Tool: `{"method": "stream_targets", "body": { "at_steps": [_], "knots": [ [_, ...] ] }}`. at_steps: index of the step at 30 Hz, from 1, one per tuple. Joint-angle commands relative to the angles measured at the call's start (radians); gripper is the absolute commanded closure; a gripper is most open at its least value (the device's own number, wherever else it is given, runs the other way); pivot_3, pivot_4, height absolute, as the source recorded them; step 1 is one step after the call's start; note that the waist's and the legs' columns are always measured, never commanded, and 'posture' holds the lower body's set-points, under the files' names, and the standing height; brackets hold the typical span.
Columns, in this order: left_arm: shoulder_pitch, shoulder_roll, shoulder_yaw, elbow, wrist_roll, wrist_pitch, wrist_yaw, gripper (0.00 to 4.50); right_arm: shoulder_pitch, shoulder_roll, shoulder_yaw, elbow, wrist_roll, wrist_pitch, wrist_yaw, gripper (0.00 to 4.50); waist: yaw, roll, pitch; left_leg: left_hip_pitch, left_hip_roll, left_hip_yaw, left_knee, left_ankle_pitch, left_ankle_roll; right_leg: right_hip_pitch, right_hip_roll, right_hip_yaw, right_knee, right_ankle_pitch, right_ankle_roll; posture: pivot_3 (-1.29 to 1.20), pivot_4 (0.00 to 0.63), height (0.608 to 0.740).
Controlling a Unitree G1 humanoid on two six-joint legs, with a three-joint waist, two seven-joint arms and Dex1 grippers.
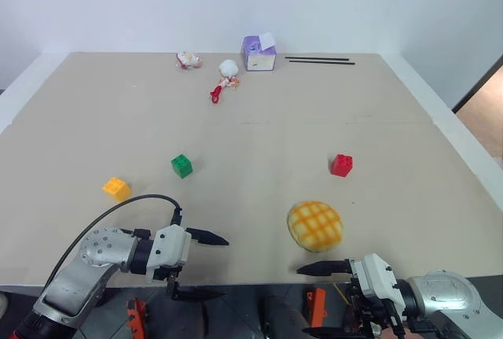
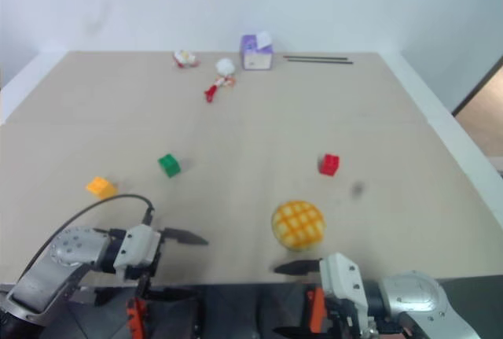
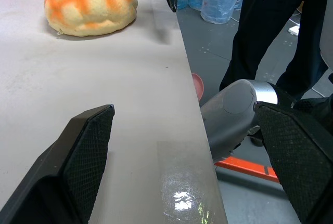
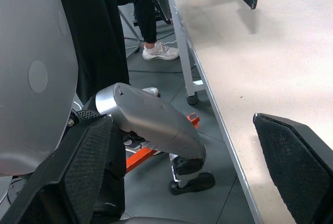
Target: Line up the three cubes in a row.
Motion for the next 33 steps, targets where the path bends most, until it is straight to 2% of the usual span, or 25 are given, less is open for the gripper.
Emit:
{"method": "stream_targets", "body": {
  "at_steps": [1, 6, 17, 18, 21, 23, 28, 33],
  "knots": [
    [-0.008, -0.002, 0.003, -0.008, -0.002, -0.022, -0.004, 0.08, -0.023, -0.012, -0.012, 0.011, 0.013, -0.015, 0.025, 0.0, 0.0, 0.0, 0.0, 0.0, 0.0, 0.0, 0.0, 0.0, 0.0, 0.0, 0.0, 0.0, 0.0, 0.0, 0.0, 0.0, 0.15, 0.74],
    [-0.006, -0.003, 0.002, -0.014, -0.006, -0.02, -0.001, 0.08, -0.075, -0.018, -0.014, 0.04, 0.033, 0.001, 0.049, 0.0, 0.0, 0.0, 0.0, 0.0, 0.0, 0.001, 0.001, 0.0, 0.0, 0.0, 0.0, 0.001, 0.0, 0.0, 0.0, 0.0, 0.15, 0.74],
    [-0.02, -0.001, 0.007, -0.018, -0.016, -0.01, -0.002, 0.08, -0.09, -0.026, -0.021, 0.032, 0.055, 0.021, 0.066, 0.0, 0.0, 0.0, 0.0, 0.0, 0.0, 0.001, 0.0, 0.0, 0.0, 0.0, 0.0, 0.0, 0.0, 0.0, 0.0, 0.0, 0.15, 0.74],
    [-0.037, -0.005, 0.016, -0.018, -0.031, 0.006, 0.005, 0.08, -0.094, -0.03, -0.042, 0.014, 0.091, 0.045, 0.059, 0.0, 0.0, 0.0, 0.0, 0.0, 0.0, 0.001, 0.0, 0.0, 0.0, 0.0, 0.0, 0.0, 0.0, 0.0, 0.0, 0.0, 0.15, 0.74],
    [-0.092, -0.024, 0.036, -0.01, -0.061, 0.054, 0.036, 0.08, -0.137, -0.031, -0.104, -0.02, 0.187, 0.121, 0.006, 0.0, 0.0, 0.0, 0.0, 0.0, 0.0, 0.001, 0.001, 0.0, 0.0, 0.001, 0.0, 0.001, 0.0, 0.0, 0.0, 0.0, 0.15, 0.74],
    [-0.152, -0.051, 0.053, -0.002, -0.101, 0.121, 0.078, 0.08, -0.199, -0.044, -0.113, -0.007, 0.159, 0.178, -0.062, 0.0, 0.0, 0.0, 0.0, 0.0, 0.0, 0.001, 0.004, 0.0, 0.0, 0.001, 0.0, 0.001, 0.0, 0.0, 0.0, 0.0, 0.15, 0.74],
    [-0.25, -0.114, 0.078, 0.002, -0.17, 0.245, 0.172, 0.08, -0.319, 0.001, -0.103, 0.045, 0.107, 0.302, -0.26, 0.0, 0.0, 0.0, 0.0, 0.0, 0.0, 0.001, 0.005, 0.0, 0.0, 0.002, 0.001, 0.001, 0.0, 0.001, 0.001, 0.0, 0.15, 0.74],
    [-0.341, -0.165, 0.096, 0.051, -0.158, 0.273, 0.248, 0.08, -0.343, 0.017, -0.076, 0.069, 0.075, 0.331, -0.293, 0.0, 0.0, 0.0, 0.0, -0.004, -0.002, -0.003, 0.005, -0.001, 0.001, 0.0, 0.002, 0.001, 0.001, 0.001, 0.003, 0.0, 0.15, 0.74]
  ]
}}
